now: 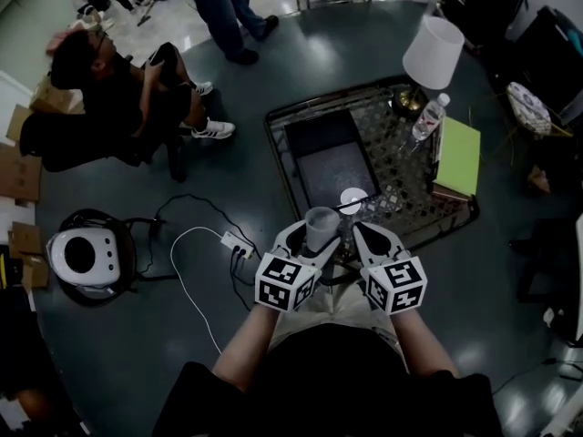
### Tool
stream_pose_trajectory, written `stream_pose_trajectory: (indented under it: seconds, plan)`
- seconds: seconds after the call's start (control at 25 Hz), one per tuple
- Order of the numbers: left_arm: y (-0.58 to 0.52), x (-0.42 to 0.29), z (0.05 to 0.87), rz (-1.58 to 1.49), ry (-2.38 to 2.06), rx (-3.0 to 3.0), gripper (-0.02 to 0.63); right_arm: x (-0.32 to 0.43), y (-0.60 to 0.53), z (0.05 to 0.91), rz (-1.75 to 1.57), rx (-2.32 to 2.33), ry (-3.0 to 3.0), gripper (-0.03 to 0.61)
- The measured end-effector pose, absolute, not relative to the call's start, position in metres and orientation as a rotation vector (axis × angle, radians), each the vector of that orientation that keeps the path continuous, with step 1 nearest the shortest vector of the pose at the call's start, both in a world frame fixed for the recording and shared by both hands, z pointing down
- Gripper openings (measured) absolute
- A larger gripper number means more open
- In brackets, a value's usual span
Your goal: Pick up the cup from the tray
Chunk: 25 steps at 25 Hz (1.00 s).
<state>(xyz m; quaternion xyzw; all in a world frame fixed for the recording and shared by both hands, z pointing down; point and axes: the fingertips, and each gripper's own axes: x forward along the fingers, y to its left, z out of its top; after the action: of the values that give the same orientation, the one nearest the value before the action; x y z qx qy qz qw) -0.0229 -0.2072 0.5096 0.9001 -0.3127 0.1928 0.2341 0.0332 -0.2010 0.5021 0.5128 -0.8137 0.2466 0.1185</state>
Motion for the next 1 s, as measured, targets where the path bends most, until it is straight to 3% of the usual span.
stream_pose_trajectory:
  seconds: [1.0]
  plan:
    - [-0.187,-0.046,0.491,0.403,-0.906,2.468,0.284,0.018,-0.171,0.504,0.706,1.513,-2.363,0.011]
